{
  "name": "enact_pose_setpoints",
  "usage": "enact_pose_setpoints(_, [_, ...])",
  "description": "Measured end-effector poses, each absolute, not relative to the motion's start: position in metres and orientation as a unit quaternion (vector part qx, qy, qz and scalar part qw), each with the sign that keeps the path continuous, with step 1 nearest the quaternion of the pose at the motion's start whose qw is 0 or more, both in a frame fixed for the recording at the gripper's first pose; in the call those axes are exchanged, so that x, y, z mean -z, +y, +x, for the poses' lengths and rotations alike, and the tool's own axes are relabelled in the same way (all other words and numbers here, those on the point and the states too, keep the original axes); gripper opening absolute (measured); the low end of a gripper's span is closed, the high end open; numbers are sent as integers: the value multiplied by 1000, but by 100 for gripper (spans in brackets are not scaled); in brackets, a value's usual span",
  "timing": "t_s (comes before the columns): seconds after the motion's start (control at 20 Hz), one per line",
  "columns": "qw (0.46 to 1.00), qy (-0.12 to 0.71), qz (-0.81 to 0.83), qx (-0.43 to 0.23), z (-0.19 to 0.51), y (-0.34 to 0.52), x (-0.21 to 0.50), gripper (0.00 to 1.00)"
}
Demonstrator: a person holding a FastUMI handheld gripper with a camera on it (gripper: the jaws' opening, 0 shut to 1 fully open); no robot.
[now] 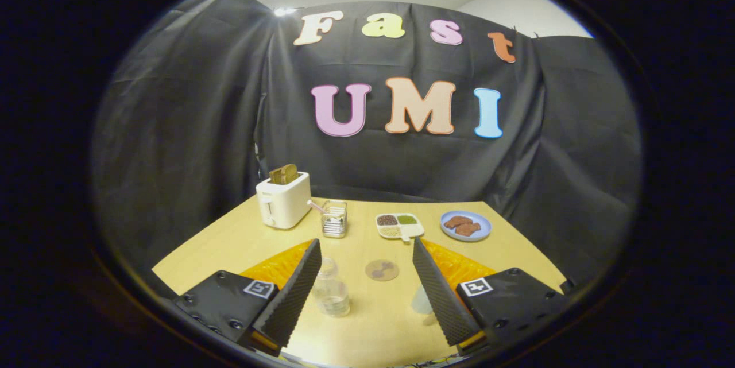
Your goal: Take the bottle from table, then pour the juice into the cup, finally place the bottle on the coaster
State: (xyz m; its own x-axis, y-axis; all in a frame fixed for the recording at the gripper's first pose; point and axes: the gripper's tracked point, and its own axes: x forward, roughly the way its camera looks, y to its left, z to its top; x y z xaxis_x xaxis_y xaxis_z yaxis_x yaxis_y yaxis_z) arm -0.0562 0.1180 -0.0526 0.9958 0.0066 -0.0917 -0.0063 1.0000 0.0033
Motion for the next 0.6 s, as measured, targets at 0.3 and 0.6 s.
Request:
enact_pose_setpoints(0.3, [997, 79, 17, 15, -61, 157, 99, 100])
enact_pose_setpoints(0.6, [990, 135, 12, 42, -44, 172, 165, 100])
